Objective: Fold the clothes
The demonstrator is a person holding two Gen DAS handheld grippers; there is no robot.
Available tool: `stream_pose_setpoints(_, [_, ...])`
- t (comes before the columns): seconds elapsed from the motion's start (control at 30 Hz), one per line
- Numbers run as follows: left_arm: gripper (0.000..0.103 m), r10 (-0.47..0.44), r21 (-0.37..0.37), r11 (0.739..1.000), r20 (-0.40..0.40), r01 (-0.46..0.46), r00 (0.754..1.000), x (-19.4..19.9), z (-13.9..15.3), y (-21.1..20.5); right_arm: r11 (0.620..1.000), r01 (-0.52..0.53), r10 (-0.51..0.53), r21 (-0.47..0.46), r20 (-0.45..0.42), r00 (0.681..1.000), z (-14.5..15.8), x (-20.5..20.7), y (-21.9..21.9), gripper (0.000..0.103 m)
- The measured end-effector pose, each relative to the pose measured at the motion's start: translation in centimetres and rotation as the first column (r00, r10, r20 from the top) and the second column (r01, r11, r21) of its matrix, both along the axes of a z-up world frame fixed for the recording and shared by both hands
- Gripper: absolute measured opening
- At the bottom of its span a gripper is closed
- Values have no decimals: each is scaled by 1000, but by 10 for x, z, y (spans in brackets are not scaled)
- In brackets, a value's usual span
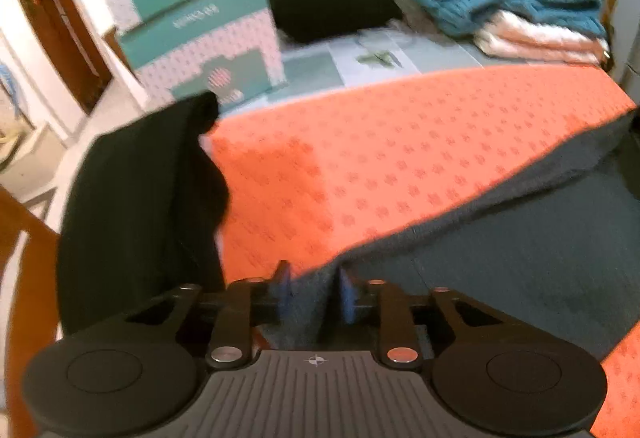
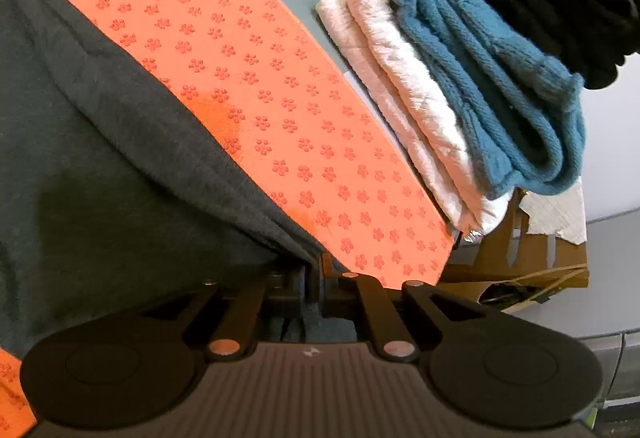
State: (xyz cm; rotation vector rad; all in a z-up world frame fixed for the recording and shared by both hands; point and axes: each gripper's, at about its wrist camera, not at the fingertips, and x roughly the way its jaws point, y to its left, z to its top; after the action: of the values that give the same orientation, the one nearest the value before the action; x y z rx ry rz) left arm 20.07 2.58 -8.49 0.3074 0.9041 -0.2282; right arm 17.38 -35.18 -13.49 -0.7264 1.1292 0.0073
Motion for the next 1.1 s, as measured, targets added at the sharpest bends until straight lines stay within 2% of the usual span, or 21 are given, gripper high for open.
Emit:
stream_pose_setpoints(0.07, [43, 32, -28, 999, 9, -32, 999, 5, 4, 4, 999, 22, -22, 26, 6, 1000, 1, 5, -4, 19])
stream_pose_setpoints(0.23, [46, 77, -86, 993, -6, -77, 997, 13, 12, 12, 975, 124, -129, 185, 17, 991, 21, 7, -22, 27])
stream_pose_setpoints(0.4, [50, 68, -104, 992, -15, -69, 998, 4, 22, 12, 929, 172, -191, 329, 25, 981, 49, 1, -32, 52])
stream_pose_setpoints(0.5, [55, 58, -123, 991, -9, -59, 998, -6, 32, 12, 909, 172, -207, 380, 51, 977, 75, -11, -30, 58])
stream_pose_setpoints(0.63, [64, 40, -169, 985, 10, -38, 999, -25, 51, 15, 890, 189, -242, 415, 79, 967, 107, -36, -29, 61])
stream_pose_setpoints(0.8, [69, -3, -193, 981, -6, 2, 1000, -49, 69, 15, 877, 237, -301, 418, 95, 949, 133, -77, -30, 61])
stream_pose_setpoints(1.1, [72, -132, -207, 970, -25, 124, 991, -88, 74, 1, 823, 367, -440, 434, 80, 894, 144, -159, -26, 61])
